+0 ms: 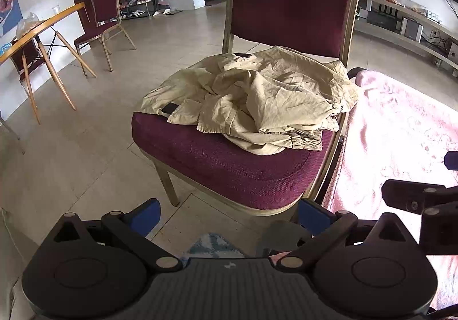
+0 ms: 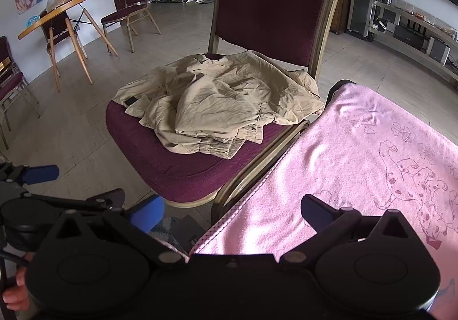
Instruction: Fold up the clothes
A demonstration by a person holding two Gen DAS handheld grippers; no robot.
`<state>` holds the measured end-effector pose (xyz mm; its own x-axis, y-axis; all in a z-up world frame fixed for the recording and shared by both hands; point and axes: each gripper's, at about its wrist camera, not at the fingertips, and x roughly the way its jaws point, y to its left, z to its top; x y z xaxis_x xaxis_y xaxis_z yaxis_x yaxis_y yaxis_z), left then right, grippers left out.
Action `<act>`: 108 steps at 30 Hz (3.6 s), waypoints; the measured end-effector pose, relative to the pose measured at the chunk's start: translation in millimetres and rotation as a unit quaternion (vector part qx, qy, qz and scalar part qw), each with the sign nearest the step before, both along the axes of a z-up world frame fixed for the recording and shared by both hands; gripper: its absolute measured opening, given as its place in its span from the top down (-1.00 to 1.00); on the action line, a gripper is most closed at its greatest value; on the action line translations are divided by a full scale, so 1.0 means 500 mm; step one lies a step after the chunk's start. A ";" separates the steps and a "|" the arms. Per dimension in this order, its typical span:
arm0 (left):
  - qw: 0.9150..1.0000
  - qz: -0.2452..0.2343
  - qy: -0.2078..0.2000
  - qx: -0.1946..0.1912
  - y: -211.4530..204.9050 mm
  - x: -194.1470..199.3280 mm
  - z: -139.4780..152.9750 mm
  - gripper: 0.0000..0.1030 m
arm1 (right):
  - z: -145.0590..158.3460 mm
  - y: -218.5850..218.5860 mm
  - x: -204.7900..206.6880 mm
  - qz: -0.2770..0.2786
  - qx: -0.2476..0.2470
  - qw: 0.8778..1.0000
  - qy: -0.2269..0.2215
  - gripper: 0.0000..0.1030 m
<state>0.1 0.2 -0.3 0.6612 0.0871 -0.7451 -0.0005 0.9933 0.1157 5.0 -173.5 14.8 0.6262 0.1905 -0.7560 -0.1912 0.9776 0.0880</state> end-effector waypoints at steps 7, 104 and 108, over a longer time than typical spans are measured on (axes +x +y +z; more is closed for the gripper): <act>1.000 0.000 0.009 -0.004 0.003 -0.003 -0.008 -0.98 | -0.006 0.007 -0.001 -0.005 0.001 1.000 0.002 -1.00; 0.995 0.024 -0.013 -0.096 0.114 0.095 -0.034 -0.17 | 0.092 -0.180 0.266 -0.173 0.352 0.908 -0.145 0.92; 0.995 -0.004 -0.049 -0.091 0.089 0.043 0.029 -0.17 | 0.242 -0.243 0.140 -0.181 0.383 0.876 -0.232 0.92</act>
<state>21.8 44.9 14.3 0.7318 -0.0494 -0.6797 0.0052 0.9977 -0.0669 74.9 -295.2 136.0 0.9562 0.2564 -0.1412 -0.0705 0.6700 0.7390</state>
